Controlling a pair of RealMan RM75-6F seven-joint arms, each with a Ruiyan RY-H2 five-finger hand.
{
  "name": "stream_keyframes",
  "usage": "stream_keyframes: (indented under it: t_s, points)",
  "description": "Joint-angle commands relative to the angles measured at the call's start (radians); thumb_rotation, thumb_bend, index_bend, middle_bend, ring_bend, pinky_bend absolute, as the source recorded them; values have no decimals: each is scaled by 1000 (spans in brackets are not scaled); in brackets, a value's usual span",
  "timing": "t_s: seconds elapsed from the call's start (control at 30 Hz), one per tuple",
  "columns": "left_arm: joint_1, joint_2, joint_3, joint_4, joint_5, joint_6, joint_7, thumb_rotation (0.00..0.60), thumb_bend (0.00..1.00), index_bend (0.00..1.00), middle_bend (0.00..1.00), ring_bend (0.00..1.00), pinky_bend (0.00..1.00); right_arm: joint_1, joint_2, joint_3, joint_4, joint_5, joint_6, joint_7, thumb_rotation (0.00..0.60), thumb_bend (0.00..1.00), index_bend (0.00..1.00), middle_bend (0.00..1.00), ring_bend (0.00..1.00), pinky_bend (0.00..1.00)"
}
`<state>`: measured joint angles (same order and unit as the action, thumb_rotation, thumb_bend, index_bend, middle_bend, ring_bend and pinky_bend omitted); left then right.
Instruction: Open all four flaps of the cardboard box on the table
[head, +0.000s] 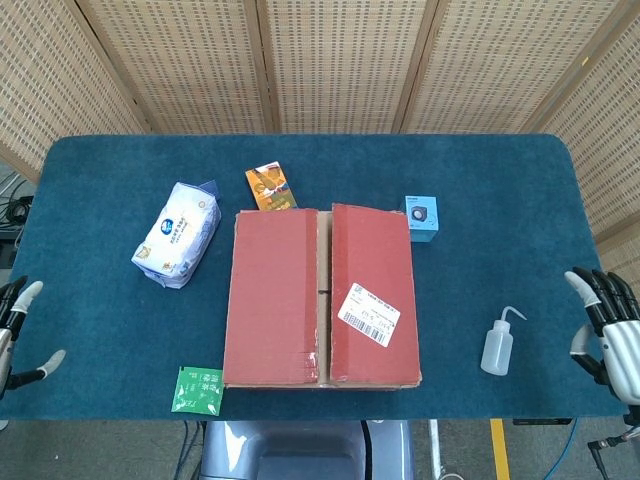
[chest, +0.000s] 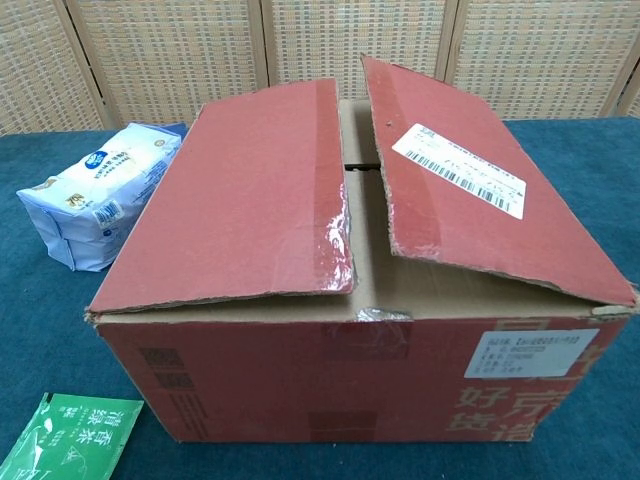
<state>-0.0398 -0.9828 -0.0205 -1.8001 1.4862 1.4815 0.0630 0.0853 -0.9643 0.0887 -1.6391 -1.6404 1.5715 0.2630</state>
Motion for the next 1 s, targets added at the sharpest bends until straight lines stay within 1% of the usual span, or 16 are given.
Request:
stream_keyframes:
  t_s: [0.03, 0.17, 0.27, 0.37, 0.4, 0.53, 0.57, 0.77, 0.83, 1.0]
  points:
    - [-7, 2, 5, 2, 15, -7, 10, 529, 250, 50, 0, 0, 0, 50, 39, 8, -19, -66, -14, 90, 600, 1000, 107, 129, 0, 0]
    - [-14, 3, 5, -1, 22, -14, 17, 530, 250, 50, 0, 0, 0, 96, 73, 13, -46, -124, -33, 152, 600, 1000, 120, 137, 0, 0]
    - [-22, 5, 7, -5, 25, -27, 27, 529, 250, 50, 0, 0, 0, 151, 116, 26, -81, -170, -64, 202, 600, 1000, 124, 139, 0, 0]
    - [-28, 7, 9, -13, 22, -39, 37, 529, 250, 50, 0, 0, 0, 208, 163, 39, -125, -203, -108, 242, 600, 1000, 124, 149, 0, 0]
    - [-33, 8, 8, -16, 20, -46, 45, 529, 250, 50, 0, 0, 0, 248, 183, 49, -154, -227, -139, 265, 600, 1000, 126, 154, 0, 0]
    - [-38, 8, 6, -22, 13, -53, 57, 528, 250, 50, 0, 0, 0, 300, 211, 61, -189, -240, -188, 295, 600, 1000, 159, 181, 0, 0]
    - [-42, 9, 4, -26, 11, -56, 65, 528, 250, 50, 0, 0, 0, 331, 219, 71, -208, -245, -213, 304, 600, 1000, 165, 186, 0, 0]
    - [-52, 12, 3, -38, 4, -71, 87, 529, 250, 50, 0, 0, 0, 426, 220, 105, -262, -242, -288, 334, 600, 1000, 237, 241, 0, 0]
    - [-57, 13, 0, -43, -4, -77, 96, 528, 250, 50, 0, 0, 0, 475, 215, 118, -285, -244, -334, 338, 600, 1000, 261, 254, 0, 0]
    - [-67, 13, -7, -55, -22, -87, 115, 528, 250, 50, 0, 0, 0, 557, 204, 135, -326, -238, -427, 309, 600, 1000, 279, 263, 1, 0]
